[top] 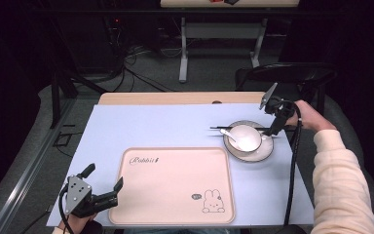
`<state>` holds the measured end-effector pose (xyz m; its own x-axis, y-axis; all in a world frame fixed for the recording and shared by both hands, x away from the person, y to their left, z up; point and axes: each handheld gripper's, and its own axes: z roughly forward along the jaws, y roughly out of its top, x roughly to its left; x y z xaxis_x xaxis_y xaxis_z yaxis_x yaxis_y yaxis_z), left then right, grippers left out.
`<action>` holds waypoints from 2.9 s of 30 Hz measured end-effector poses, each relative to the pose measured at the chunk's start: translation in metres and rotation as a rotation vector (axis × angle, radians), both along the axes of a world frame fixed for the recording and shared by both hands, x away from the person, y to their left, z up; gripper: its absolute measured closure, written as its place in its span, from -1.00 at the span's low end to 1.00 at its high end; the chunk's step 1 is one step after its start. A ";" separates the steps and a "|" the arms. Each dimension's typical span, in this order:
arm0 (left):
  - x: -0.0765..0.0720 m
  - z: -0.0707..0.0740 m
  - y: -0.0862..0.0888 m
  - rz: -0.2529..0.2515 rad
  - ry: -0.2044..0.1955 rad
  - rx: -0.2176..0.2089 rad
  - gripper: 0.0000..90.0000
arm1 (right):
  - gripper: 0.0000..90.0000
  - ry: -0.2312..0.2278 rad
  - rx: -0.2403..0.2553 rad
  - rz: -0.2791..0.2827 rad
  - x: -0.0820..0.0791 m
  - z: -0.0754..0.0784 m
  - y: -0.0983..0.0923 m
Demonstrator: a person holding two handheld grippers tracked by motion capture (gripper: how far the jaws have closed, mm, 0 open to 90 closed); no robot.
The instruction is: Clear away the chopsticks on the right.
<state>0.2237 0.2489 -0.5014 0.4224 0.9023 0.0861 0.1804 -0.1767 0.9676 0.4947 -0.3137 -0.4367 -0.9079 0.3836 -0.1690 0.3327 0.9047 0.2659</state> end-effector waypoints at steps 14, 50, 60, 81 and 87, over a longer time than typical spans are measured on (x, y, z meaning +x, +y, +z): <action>0.000 0.000 0.000 -0.004 -0.001 -0.001 -0.93 | 0.33 -0.055 -0.198 0.079 0.017 -0.028 0.018; 0.000 0.000 0.000 -0.005 0.000 0.001 -0.93 | 0.77 0.061 -0.297 0.148 0.025 -0.058 0.030; 0.000 0.000 0.000 -0.003 0.000 -0.001 -0.93 | 0.88 0.093 -0.271 0.155 0.028 -0.068 0.029; 0.000 0.000 0.000 -0.007 0.000 0.005 -0.93 | 0.88 -0.027 -0.236 0.076 0.011 -0.021 0.027; 0.000 0.000 -0.001 -0.008 0.000 0.006 -0.93 | 0.88 -0.029 -0.250 0.029 0.002 -0.004 0.026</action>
